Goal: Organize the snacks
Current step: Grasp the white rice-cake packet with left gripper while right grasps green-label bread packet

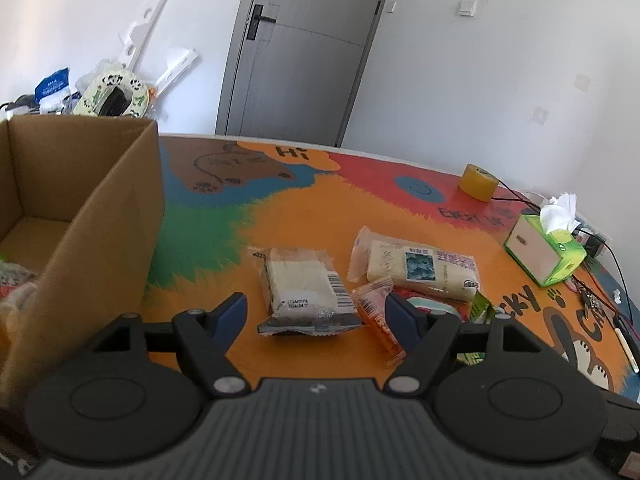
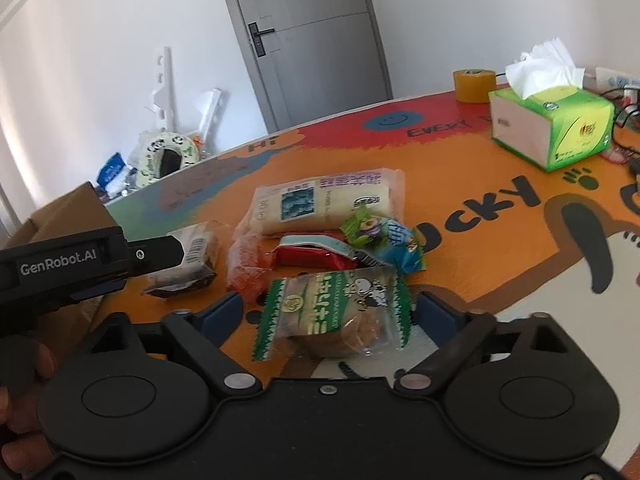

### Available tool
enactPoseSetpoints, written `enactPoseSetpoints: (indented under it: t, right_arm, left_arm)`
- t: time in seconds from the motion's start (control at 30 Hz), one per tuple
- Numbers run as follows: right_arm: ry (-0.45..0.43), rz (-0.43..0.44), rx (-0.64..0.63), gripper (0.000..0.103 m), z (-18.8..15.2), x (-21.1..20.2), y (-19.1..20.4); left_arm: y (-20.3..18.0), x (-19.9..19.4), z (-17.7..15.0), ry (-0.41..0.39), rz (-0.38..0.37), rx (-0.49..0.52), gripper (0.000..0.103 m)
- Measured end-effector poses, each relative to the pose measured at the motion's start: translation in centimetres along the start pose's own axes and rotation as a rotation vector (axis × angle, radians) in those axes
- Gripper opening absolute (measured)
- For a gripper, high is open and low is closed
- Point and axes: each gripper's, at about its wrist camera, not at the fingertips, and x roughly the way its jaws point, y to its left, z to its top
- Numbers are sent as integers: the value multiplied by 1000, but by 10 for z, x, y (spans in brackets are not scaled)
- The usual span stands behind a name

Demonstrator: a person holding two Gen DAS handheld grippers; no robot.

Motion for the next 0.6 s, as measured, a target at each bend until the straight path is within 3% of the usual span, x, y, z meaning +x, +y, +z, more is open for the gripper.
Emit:
enactPoseSetpoints:
  t: [0.2, 0.4, 0.47, 0.53, 0.6]
  right_arm:
    - [-8, -5, 11, 57, 2, -3, -11]
    - [-16, -21, 41, 51, 5, -9, -25]
    - [-23, -34, 51, 45, 6, -13, -31]
    - [-31, -47, 64, 29, 8, -17, -38]
    - [-32, -55, 77, 27, 9, -19, -44]
  left_arm:
    - [-4, 10, -2, -2, 24, -1, 75]
    - [-7, 22, -5, 3, 46, -7, 76]
    - [-9, 26, -6, 8, 56, -11, 76]
    - [-11, 29, -7, 14, 63, -14, 76]
    - [-12, 31, -8, 11, 69, -12, 77]
